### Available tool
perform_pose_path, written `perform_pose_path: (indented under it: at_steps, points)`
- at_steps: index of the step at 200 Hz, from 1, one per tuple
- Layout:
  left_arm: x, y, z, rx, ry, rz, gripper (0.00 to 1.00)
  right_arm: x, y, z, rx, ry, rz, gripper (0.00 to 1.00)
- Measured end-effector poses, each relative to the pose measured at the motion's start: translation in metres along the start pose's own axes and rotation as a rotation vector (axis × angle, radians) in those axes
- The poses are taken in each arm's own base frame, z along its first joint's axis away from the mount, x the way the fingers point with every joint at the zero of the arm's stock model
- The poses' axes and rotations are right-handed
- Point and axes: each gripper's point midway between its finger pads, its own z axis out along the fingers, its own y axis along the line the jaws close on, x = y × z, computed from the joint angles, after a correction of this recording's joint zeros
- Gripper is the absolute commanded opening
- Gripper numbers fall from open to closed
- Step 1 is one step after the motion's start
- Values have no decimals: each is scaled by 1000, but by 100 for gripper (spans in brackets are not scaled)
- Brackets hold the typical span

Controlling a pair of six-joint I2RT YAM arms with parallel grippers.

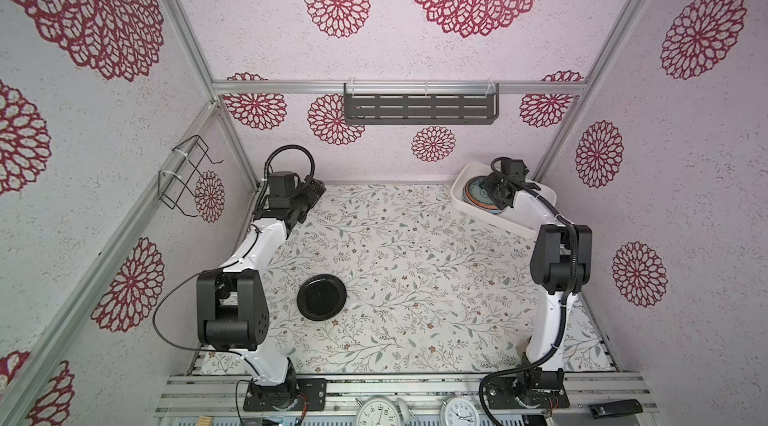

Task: Place the plates into the plastic bin on the countertop
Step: 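Lower the blue-and-white plate onto the stack and open the right gripper, then grip the black plate's rim with the left gripper while the right moves back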

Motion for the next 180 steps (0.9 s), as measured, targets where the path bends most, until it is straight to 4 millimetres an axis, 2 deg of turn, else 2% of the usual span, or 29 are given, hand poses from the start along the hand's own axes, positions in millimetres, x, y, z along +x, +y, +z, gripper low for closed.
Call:
perform_pose_path:
  at_steps: [12, 54, 77, 93, 128, 152, 180]
  points:
    - [4, 8, -10, -34, 1, 15, 97, 7, 22, -5, -55, 1, -36, 99]
    - [24, 46, -34, -171, 47, 59, 97, 42, 104, -27, -267, 24, -211, 99]
    - [44, 76, -45, -258, 97, 50, 97, 59, 147, -45, -379, 26, -275, 99]
    - [56, 97, -54, -316, 132, 34, 97, 76, 170, -55, -445, 43, -307, 99]
    - [80, 131, -77, -415, 190, 11, 97, 106, 187, -62, -497, 97, -340, 99]
    - [95, 152, -92, -491, 226, 3, 97, 113, 186, -59, -504, 121, -344, 99]
    - [114, 173, -98, -550, 273, -12, 97, 118, 183, -52, -494, 133, -344, 99]
